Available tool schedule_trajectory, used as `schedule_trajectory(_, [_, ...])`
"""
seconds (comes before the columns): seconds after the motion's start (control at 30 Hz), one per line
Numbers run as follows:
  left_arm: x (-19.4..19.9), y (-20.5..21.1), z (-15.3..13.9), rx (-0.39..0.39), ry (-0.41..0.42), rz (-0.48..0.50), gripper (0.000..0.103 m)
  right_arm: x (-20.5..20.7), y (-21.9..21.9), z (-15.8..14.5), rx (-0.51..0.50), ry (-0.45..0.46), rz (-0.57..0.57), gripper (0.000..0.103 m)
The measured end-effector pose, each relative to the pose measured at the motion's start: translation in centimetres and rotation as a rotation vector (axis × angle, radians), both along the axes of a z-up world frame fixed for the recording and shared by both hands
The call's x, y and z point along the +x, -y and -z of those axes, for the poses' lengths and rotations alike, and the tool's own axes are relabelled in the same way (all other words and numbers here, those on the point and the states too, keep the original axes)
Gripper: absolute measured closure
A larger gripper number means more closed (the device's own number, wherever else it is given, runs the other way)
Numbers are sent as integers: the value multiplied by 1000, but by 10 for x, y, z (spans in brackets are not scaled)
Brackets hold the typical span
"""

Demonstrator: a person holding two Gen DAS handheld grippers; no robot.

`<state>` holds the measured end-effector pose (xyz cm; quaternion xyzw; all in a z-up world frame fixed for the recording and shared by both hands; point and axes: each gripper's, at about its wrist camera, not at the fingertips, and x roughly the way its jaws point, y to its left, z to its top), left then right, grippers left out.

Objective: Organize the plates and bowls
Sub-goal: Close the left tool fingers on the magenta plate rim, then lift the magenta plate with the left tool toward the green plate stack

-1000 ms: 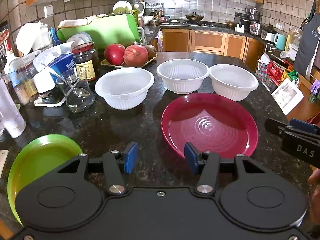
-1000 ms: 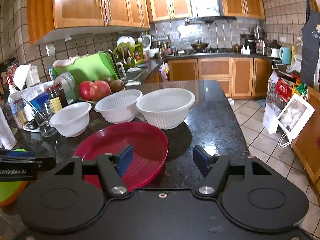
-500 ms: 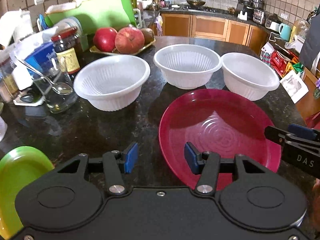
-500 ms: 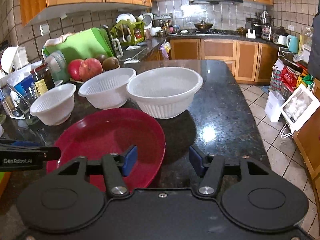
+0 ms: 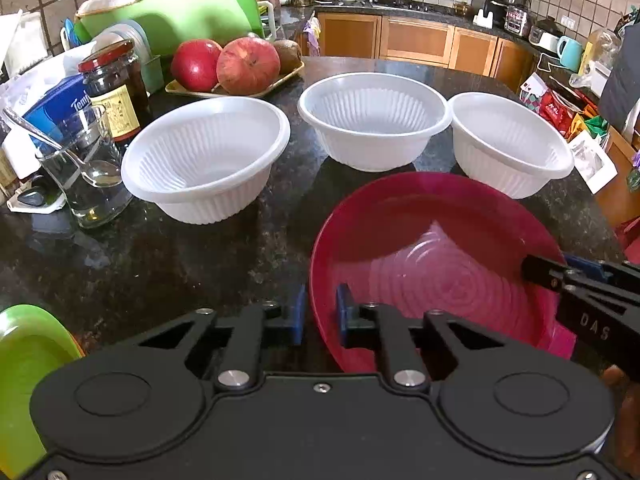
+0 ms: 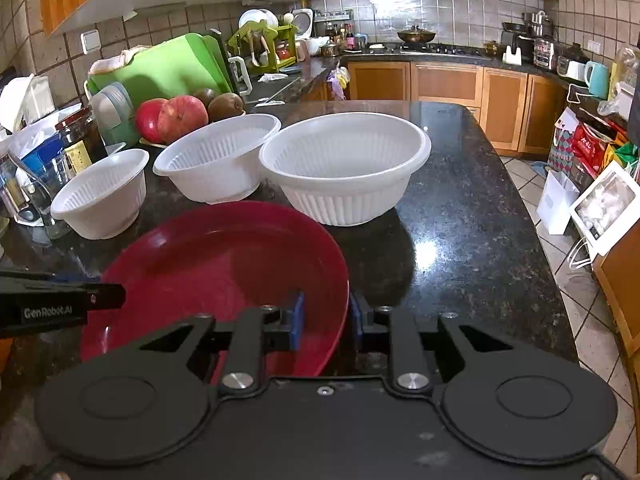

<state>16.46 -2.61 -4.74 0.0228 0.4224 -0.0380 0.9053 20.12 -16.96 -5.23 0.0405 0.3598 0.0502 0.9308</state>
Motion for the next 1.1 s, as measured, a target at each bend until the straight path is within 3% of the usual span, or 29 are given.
schedule_trajectory(0.2, [-3,2,1,12,6,4,88,-5,4,0,-16,6,15,90])
schedule_trajectory(0.4, [-14,2,0,7,-2,24,89,-19,4,-3,-20,-8,21,90])
schedule_trajectory(1.1, [-87,-11,-4,2,-34,81,89,-124,-4,-7,-20,-7,30,90])
